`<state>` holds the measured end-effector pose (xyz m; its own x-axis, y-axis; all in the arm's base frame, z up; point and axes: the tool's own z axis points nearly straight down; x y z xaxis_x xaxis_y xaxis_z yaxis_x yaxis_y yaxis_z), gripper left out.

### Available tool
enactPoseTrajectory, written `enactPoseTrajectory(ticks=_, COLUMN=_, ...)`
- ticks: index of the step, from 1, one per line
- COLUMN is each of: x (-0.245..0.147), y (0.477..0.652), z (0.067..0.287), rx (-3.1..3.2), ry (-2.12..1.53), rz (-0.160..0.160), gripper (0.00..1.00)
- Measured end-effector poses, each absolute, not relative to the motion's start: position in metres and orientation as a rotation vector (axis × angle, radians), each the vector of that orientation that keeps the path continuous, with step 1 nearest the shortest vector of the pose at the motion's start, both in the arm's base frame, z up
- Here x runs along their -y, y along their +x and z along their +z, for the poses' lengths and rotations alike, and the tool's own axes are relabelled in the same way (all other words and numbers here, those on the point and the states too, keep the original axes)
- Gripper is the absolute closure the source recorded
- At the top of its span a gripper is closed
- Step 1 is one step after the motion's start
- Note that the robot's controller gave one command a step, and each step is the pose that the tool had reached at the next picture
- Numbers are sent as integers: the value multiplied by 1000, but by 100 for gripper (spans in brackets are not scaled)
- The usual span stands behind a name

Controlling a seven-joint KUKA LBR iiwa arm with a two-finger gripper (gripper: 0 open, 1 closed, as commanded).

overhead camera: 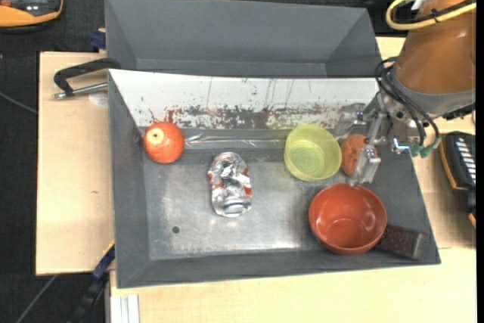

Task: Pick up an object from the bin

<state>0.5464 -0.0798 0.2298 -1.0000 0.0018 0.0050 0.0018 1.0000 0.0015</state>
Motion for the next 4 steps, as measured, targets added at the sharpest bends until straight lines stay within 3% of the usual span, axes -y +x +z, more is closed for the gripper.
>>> enactPoseTrajectory(ticks=1, x=78, y=553, z=112, rx=3130, ry=119, rz=-6, gripper=0)
enactPoseTrajectory(ticks=2, x=78, y=555, z=117, rx=3136, ry=119, rz=-4, gripper=100)
enactPoseTrajectory(ticks=3, x=78, y=555, z=117, rx=3136, ry=120, rz=-4, gripper=0)
enactPoseTrajectory(ticks=4, x=78, y=555, z=117, rx=3135, ry=120, rz=-4, gripper=100)
